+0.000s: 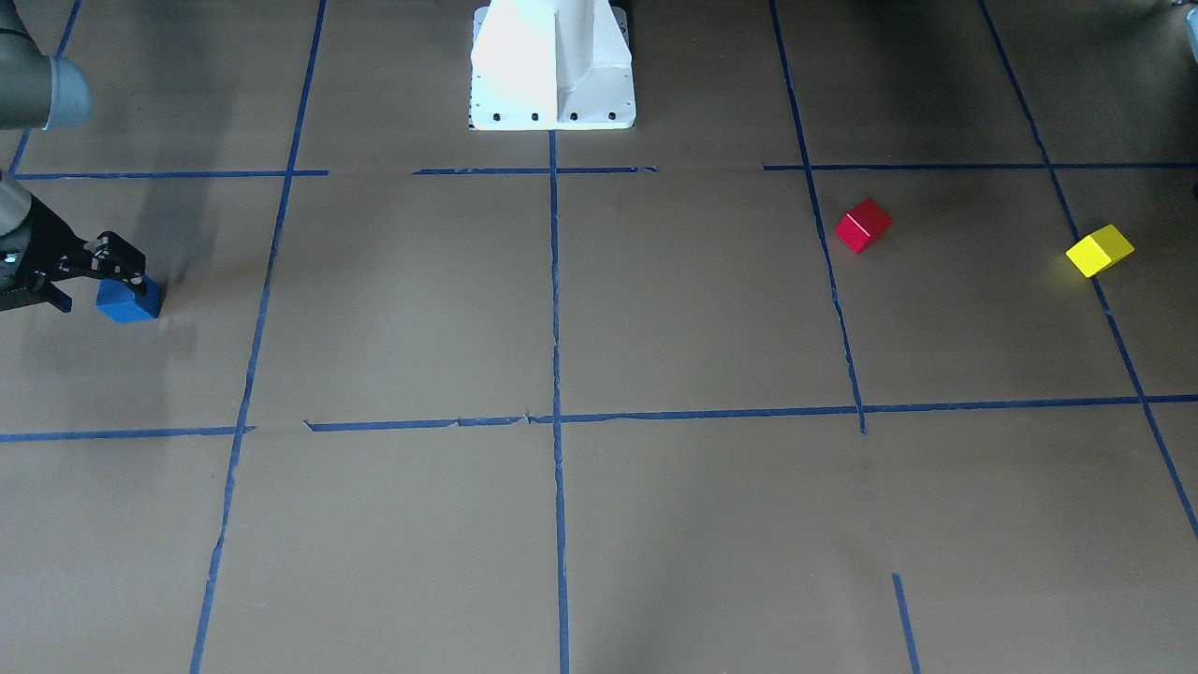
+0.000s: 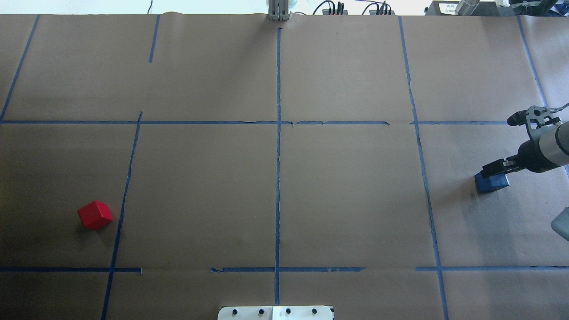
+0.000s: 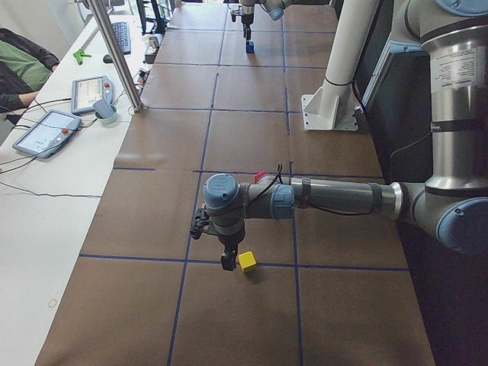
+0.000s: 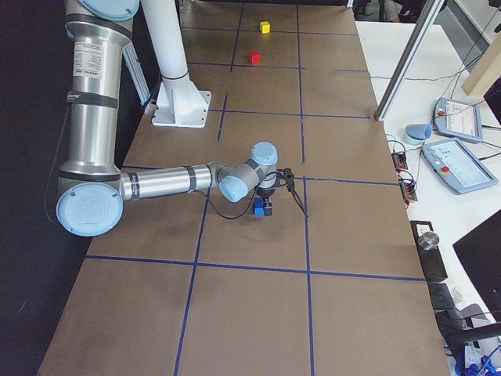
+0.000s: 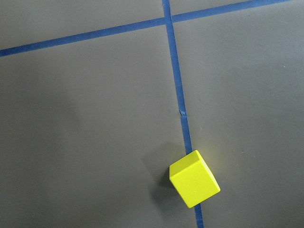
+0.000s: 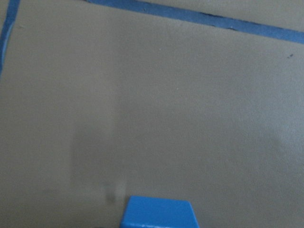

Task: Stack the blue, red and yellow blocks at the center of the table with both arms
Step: 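Lower the right gripper and grasp the blue cube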

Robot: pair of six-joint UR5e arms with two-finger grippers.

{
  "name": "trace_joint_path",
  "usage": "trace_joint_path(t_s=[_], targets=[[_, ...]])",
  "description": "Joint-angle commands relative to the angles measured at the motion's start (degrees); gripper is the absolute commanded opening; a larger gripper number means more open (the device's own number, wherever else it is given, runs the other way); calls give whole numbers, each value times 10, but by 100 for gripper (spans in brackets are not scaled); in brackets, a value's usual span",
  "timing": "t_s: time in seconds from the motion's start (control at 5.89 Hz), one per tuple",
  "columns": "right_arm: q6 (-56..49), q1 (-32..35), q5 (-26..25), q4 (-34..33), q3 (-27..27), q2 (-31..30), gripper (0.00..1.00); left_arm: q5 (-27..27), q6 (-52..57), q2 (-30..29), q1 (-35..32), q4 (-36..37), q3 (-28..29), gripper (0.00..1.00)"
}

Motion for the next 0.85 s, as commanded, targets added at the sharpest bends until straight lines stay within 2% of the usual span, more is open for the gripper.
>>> trace_joint_path(t_s=[0.0,0.17,0.51,0.68], targets=[[2,-18,-13,0,-19,4,90,0,0,0,2,0,0,100],[3,-18,-13,0,-20,3,28,1,0,0,2,0,1,100],[4,-17,-12,0,7,3,9,0,0,0,2,0,1,100],[29,-19,-12,-1,29,7,6,0,0,0,2,0,0,100]])
